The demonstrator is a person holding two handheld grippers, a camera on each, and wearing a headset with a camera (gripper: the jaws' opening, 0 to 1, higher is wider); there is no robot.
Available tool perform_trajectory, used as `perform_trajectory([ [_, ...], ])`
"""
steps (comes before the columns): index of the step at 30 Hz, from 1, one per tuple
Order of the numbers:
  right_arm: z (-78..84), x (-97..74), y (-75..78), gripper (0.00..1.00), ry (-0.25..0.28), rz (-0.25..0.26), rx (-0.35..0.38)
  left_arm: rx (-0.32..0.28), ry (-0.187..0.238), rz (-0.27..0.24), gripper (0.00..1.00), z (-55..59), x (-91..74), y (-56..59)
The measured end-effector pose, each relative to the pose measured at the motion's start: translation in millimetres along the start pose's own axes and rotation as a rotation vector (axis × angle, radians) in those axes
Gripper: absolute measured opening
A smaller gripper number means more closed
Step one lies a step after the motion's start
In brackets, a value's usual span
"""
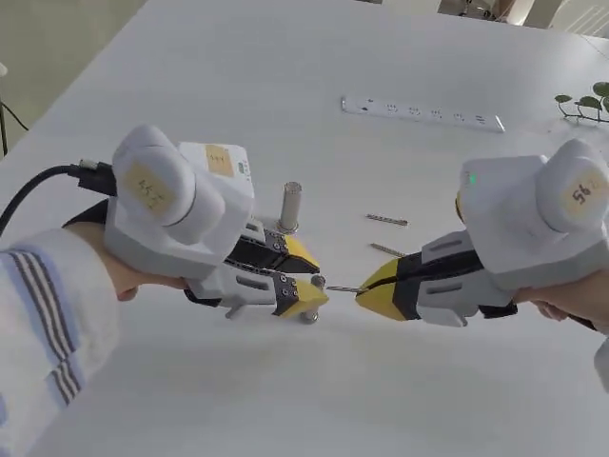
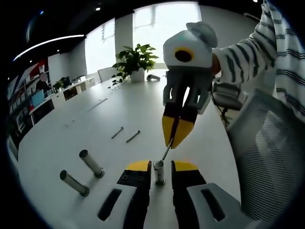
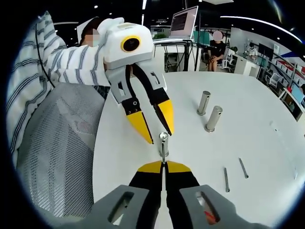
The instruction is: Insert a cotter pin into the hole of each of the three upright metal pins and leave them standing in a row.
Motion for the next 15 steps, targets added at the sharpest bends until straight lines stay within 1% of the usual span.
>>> perform_trajectory([
  [2,-0.3,0.6,0.7,0.00,0.002,-0.001,0.001,-0.011,0.010,0.001,0.12,-0.6,1.2,-0.3],
  [5,-1.7,1.5,1.4,0.00,0.006,-0.005,0.004,-0.006,0.004,0.001,0.11,0.1,2.5,-1.2],
  [7,-2.3,2.2,1.7,0.00,0.005,-0.008,0.003,-0.019,0.009,0.003,0.09,0.7,3.1,-1.8],
  [9,-2.7,2.8,1.8,0.00,0.004,-0.009,0.001,-0.018,0.012,-0.001,0.06,0.8,3.0,-2.6],
  [12,-2.3,4.2,1.0,0.00,0.007,-0.014,0.007,-0.021,0.012,0.006,0.06,0.9,2.4,-2.9],
  [15,-1.3,5.5,1.4,0.00,0.009,-0.008,0.005,-0.020,0.011,0.008,0.06,1.1,1.9,-2.9],
])
Point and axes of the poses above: the centre of the closed fingertips' face, and the gripper's own axes: x roughly forward along the fingers, y roughly to its right, z roughly out of its underside, the point moved 6 cm from there along -x, roughly backward along the fingers, and after that the axes turned 4 degrees about y, right-handed, at the moved point
